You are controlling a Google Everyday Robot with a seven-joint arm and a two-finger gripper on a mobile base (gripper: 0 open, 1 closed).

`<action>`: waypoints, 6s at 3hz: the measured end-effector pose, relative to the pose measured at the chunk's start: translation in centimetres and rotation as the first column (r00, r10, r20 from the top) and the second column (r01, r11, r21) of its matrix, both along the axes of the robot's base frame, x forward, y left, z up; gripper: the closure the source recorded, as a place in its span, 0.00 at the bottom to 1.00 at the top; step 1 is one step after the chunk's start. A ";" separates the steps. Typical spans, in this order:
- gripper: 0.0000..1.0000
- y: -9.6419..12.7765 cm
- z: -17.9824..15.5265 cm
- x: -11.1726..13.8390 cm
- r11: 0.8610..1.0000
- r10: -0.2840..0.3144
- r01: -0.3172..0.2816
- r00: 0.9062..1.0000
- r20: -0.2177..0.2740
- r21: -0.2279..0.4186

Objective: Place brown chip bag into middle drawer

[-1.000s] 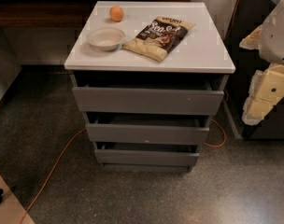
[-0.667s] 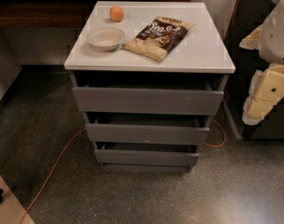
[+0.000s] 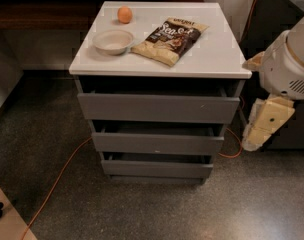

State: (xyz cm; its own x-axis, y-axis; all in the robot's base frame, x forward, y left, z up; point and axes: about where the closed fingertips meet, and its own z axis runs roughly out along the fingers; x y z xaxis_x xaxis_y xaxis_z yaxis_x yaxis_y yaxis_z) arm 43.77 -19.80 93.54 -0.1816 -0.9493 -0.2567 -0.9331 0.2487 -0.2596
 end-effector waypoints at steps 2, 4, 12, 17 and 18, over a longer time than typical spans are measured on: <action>0.00 1.1 -8.1 2.4 0.999 0.024 -0.025 0.998 0.065 0.025; 0.00 1.2 -11.6 3.4 0.997 0.002 -0.004 0.999 0.034 0.078; 0.00 6.3 -46.3 20.0 0.939 0.042 -0.100 0.983 0.178 0.330; 0.44 7.0 -50.8 28.9 0.944 0.035 -0.098 0.979 0.202 0.314; 0.67 7.0 -51.0 28.3 0.943 0.025 -0.089 0.980 0.197 0.322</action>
Offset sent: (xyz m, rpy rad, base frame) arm 0.0381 0.0109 -0.1280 0.0216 -0.0826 0.0348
